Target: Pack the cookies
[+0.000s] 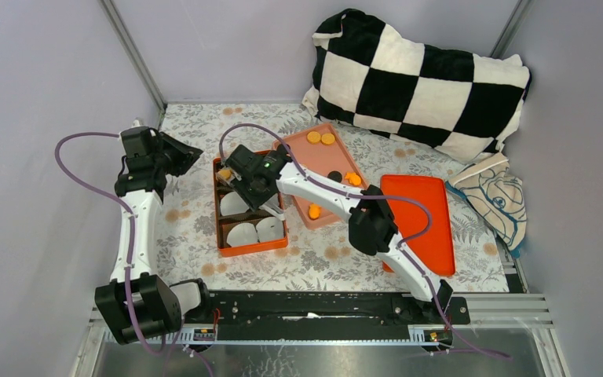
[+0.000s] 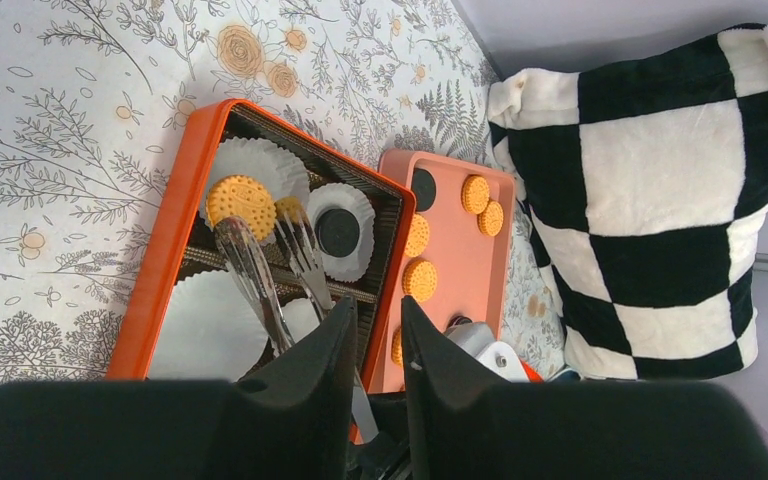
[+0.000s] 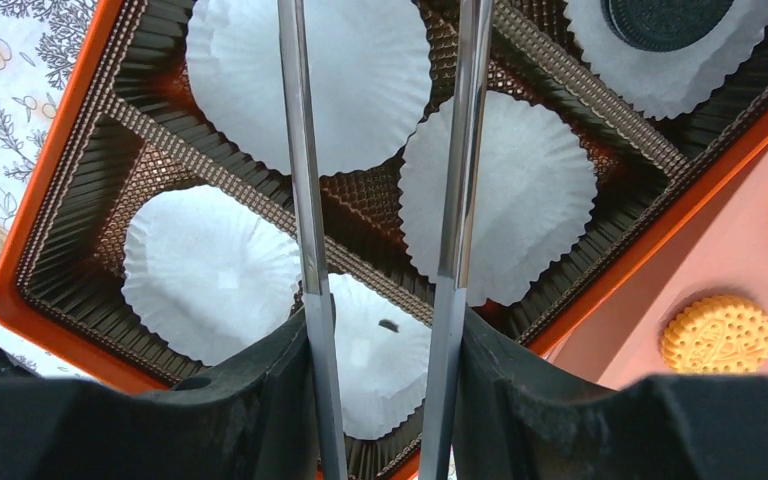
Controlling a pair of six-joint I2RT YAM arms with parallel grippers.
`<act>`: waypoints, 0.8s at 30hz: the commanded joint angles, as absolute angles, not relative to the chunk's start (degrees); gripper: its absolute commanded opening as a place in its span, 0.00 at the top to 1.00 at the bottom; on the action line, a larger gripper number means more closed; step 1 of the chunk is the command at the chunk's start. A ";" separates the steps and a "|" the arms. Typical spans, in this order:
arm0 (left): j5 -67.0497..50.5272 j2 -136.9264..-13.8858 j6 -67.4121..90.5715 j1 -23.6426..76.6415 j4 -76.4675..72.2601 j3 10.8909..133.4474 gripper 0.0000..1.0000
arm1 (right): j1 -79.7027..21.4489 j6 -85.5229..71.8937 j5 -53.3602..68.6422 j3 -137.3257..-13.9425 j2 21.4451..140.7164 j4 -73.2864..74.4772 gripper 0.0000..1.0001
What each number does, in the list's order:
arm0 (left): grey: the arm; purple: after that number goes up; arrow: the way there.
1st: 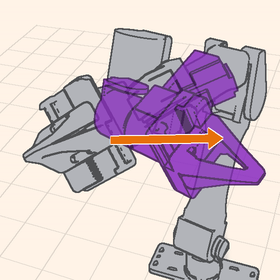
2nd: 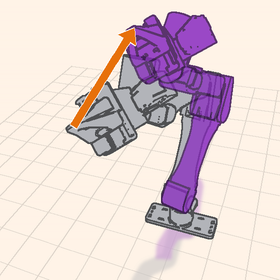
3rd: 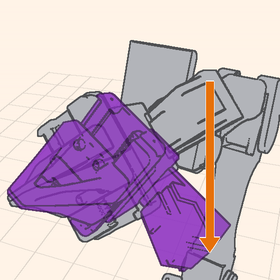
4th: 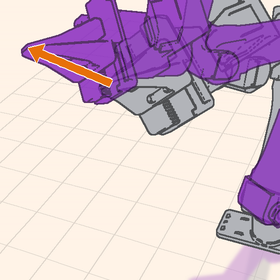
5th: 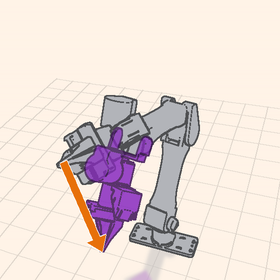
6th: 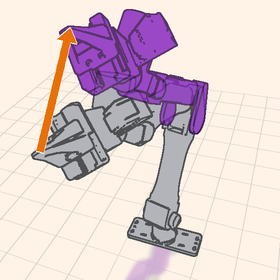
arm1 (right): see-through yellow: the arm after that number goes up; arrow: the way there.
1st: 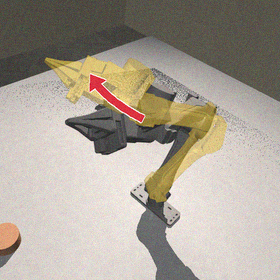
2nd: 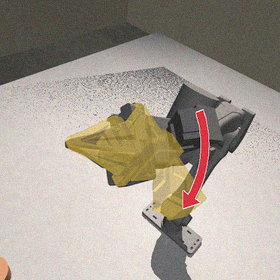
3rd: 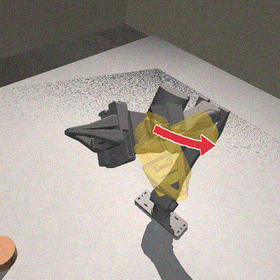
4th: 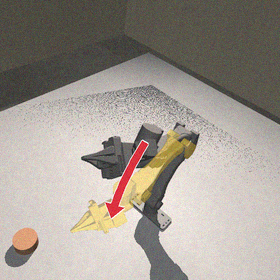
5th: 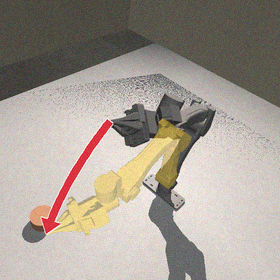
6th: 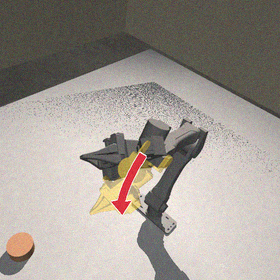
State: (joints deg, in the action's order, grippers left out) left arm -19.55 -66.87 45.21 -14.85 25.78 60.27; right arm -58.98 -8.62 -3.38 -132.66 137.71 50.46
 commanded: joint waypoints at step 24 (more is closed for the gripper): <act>-23.06 -65.65 41.97 -15.12 23.25 59.81 0.73 | -57.39 -7.57 -11.42 -132.53 136.87 44.43 0.44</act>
